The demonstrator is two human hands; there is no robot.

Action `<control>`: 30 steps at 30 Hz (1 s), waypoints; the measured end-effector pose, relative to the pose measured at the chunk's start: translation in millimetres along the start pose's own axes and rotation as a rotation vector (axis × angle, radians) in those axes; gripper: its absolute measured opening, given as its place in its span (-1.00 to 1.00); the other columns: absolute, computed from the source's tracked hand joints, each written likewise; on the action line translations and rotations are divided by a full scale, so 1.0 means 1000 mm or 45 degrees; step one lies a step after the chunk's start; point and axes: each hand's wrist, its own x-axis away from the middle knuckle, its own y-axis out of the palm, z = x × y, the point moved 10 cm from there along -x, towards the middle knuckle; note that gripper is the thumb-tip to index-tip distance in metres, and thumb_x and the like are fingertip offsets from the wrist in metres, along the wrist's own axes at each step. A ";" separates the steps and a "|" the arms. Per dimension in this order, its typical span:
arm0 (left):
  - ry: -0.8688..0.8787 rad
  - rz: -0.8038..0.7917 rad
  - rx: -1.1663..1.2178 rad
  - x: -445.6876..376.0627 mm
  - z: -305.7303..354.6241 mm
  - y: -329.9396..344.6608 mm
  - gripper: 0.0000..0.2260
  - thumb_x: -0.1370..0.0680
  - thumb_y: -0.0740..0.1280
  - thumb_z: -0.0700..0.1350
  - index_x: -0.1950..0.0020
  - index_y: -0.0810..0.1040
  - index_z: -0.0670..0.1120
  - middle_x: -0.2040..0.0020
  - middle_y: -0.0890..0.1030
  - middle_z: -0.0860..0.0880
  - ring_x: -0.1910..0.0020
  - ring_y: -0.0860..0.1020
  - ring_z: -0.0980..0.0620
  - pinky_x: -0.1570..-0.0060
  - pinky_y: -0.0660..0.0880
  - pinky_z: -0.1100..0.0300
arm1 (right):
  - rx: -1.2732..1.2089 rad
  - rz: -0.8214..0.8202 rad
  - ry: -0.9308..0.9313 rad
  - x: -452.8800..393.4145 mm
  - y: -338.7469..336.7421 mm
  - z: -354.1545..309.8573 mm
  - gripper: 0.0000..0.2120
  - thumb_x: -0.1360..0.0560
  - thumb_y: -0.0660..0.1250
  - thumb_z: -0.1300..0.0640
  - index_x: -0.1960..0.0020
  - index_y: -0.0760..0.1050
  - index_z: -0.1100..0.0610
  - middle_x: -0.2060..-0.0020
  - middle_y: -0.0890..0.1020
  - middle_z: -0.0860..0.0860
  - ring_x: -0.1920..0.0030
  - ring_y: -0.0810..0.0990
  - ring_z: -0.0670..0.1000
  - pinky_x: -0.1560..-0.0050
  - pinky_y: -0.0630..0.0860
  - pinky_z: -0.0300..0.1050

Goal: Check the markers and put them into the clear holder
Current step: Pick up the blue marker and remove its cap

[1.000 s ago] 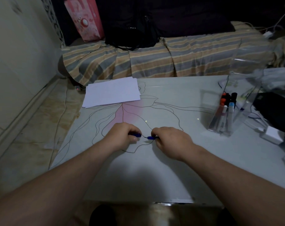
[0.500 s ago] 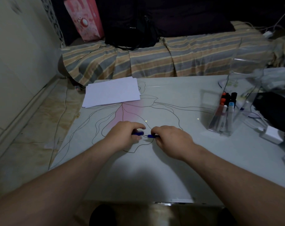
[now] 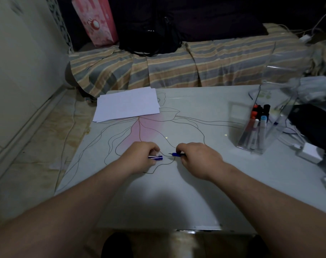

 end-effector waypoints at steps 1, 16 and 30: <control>0.011 -0.011 -0.097 -0.001 0.000 0.000 -0.72 -0.45 0.52 -0.05 -0.16 0.66 0.07 -0.02 0.67 0.08 -0.02 0.61 0.06 -0.03 0.54 0.21 | 0.001 -0.004 -0.003 0.000 0.000 -0.001 -0.77 -0.60 0.11 0.06 -0.19 0.46 -0.10 -0.02 0.56 -0.02 -0.05 0.53 0.13 0.05 0.58 0.06; 0.077 0.041 0.068 0.001 0.019 -0.007 -0.81 -0.49 0.45 -0.13 -0.08 0.71 0.06 0.09 0.67 0.02 0.07 0.57 0.03 0.11 0.41 0.24 | 0.029 -0.004 -0.050 0.001 -0.003 -0.009 -0.71 -0.59 0.13 0.06 -0.23 0.49 -0.16 -0.05 0.57 -0.02 -0.07 0.54 0.12 0.06 0.56 0.04; 0.339 0.114 -0.009 0.016 0.073 -0.005 -0.86 -0.67 0.13 -0.04 0.00 0.43 -0.03 0.04 0.51 -0.03 0.04 0.48 -0.07 0.02 0.46 -0.08 | -0.189 0.278 -0.208 0.001 -0.030 -0.018 -0.90 -0.61 0.30 0.00 -0.08 0.54 0.00 0.18 0.59 0.02 0.12 0.54 0.15 0.17 0.49 0.02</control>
